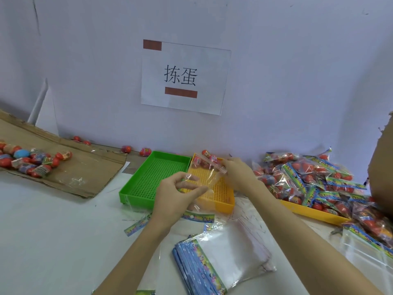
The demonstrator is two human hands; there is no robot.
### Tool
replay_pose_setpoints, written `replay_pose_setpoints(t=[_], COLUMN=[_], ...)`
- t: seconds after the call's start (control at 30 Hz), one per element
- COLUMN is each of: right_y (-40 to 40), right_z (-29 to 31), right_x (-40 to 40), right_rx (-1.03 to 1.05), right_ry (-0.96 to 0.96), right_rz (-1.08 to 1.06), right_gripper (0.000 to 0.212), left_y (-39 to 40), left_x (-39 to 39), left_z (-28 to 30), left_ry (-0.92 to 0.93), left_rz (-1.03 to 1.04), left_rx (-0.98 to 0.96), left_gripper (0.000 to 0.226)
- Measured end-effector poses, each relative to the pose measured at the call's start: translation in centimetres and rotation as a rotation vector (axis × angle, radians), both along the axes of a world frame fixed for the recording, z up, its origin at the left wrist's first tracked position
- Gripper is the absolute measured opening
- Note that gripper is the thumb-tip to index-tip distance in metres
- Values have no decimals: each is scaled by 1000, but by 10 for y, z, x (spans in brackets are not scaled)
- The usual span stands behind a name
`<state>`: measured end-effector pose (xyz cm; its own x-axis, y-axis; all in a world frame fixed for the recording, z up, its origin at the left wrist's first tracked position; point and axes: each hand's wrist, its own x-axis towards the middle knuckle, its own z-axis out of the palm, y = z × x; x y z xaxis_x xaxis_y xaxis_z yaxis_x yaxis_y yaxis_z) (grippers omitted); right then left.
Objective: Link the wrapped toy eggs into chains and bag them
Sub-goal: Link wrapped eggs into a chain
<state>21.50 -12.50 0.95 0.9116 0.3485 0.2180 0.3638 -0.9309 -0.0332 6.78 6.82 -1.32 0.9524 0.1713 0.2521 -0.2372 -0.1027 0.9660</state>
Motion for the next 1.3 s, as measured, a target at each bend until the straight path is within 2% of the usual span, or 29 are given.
replay_pose_setpoints(t=[0.1,0.23,0.3,0.47,0.53,0.63,0.73,0.8,0.87,1.0,1.07,1.3], right_y=[6,13,13,2,-4,-13,-14,-11,-6,3,6,2], right_z=[-9,-10,-10,7,10,11,17,23,27,23,20,26], right_x=[6,-2,-13,-55,-72,-97,-114,-121,-129,-136,-137,-138], right_rx=[-135,-50,182,1100,1315,1456,1497,1471,1351,968,857,828], right_ry=[-89,-231,-260,16,90,122,95,8,-141,-367,-356,-92], right_rz=[-102,-136,-84,-35,-48,-18,4,50,119,280,305,407], right_gripper=[26,16,23,39,41,28,31,31,30,28,28,36], left_y=[-1,-3,-4,-8,-8,-10,-12,-14,-15,-16,-17,-19], left_x=[1,3,3,2,1,0,-2,-4,-6,-7,-7,-9], left_z=[0,-1,0,0,0,1,0,0,0,1,1,3], left_ry=[-8,-3,4,-2,-5,-23,-49,-87,-113,-152,-178,-219], left_rz=[3,5,4,2,16,33,41,55,72,92,91,102], left_rx=[-4,-16,-33,-9,19,72,137,199,240,273,290,365], left_gripper=[32,31,31,32,33,33,32,31,31,35,39,44])
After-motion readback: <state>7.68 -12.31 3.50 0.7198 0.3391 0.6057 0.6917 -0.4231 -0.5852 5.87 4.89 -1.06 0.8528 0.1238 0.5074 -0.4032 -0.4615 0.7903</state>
